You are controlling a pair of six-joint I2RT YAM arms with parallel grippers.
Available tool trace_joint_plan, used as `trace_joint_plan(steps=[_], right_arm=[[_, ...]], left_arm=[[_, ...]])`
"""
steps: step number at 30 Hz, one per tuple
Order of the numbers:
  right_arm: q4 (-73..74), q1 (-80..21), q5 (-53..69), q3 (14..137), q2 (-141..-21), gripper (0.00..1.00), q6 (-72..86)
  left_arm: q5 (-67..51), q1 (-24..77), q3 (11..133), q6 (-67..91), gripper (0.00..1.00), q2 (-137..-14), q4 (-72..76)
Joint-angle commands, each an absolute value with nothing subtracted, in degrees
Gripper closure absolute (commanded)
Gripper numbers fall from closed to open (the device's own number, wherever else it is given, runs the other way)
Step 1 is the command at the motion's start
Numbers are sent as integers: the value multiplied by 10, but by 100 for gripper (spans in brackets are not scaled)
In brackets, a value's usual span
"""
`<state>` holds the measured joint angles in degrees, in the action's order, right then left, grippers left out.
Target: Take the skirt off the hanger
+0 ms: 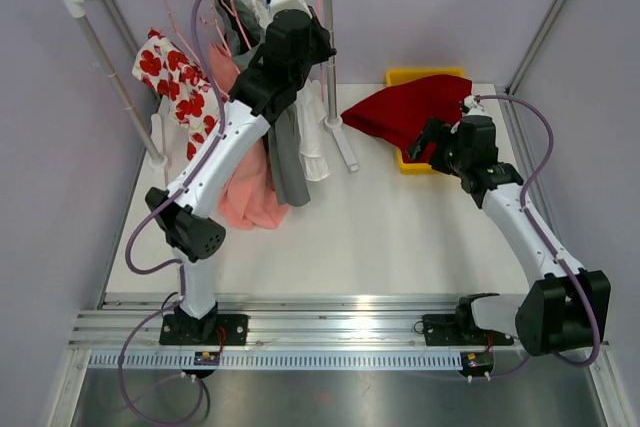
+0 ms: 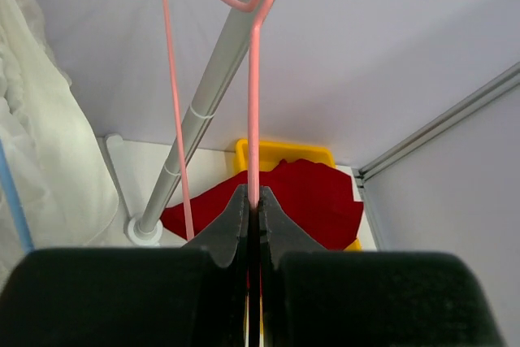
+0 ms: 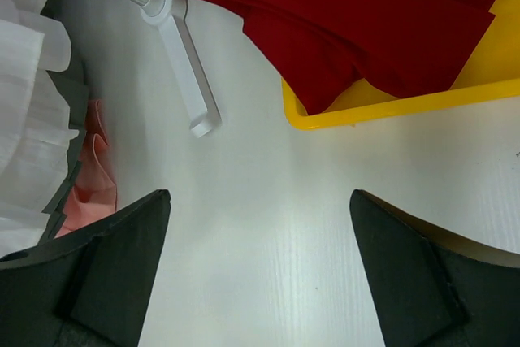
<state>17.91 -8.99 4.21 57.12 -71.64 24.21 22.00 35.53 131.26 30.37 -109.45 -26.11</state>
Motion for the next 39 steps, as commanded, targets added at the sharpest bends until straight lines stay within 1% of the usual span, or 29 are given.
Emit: trace_joint_plan(steps=[1, 6, 8, 10, 13, 14, 15, 16, 17, 18, 22, 25, 29, 37, 39], right_arm=[[172, -93, 66, 570, -682, 0, 257], [178, -94, 66, 555, -661, 1, 257], [179, -94, 70, 548, -657, 0, 261], [181, -93, 74, 547, -653, 1, 265], [190, -94, 76, 546, -646, 1, 267], [193, -93, 76, 546, -643, 0, 270], [196, -94, 76, 547, -636, 1, 271], [201, -93, 75, 547, -632, 0, 270], [206, -93, 71, 548, -628, 1, 271], [209, -93, 70, 548, -618, 1, 269], [235, -93, 61, 549, -596, 0, 260], [242, -93, 59, 541, -582, 1, 263], [246, -94, 65, 531, -570, 1, 269], [280, -93, 48, 528, -537, 1, 252], [284, -93, 47, 526, -533, 0, 253]], left_arm=[[249, 348, 1327, 323, 100, -1101, -217], [247, 345, 1303, 337, 98, -1093, -231], [236, 346, 1287, 340, 94, -1080, -232], [238, 347, 1271, 345, 87, -1066, -231], [233, 347, 1242, 342, 56, -1039, -228], [230, 347, 1238, 340, 30, -1029, -231], [229, 347, 1240, 336, 21, -1025, -236], [222, 348, 1244, 337, 14, -1020, -239], [219, 348, 1249, 336, 5, -1017, -254], [214, 348, 1271, 322, 1, -1011, -263], [209, 350, 1316, 274, 1, -986, -308], [242, 345, 1285, 251, 1, -947, -309], [254, 331, 1256, 246, 1, -930, -311], [254, 316, 1254, 229, 1, -986, -270], [251, 312, 1283, 223, 1, -1019, -258]])
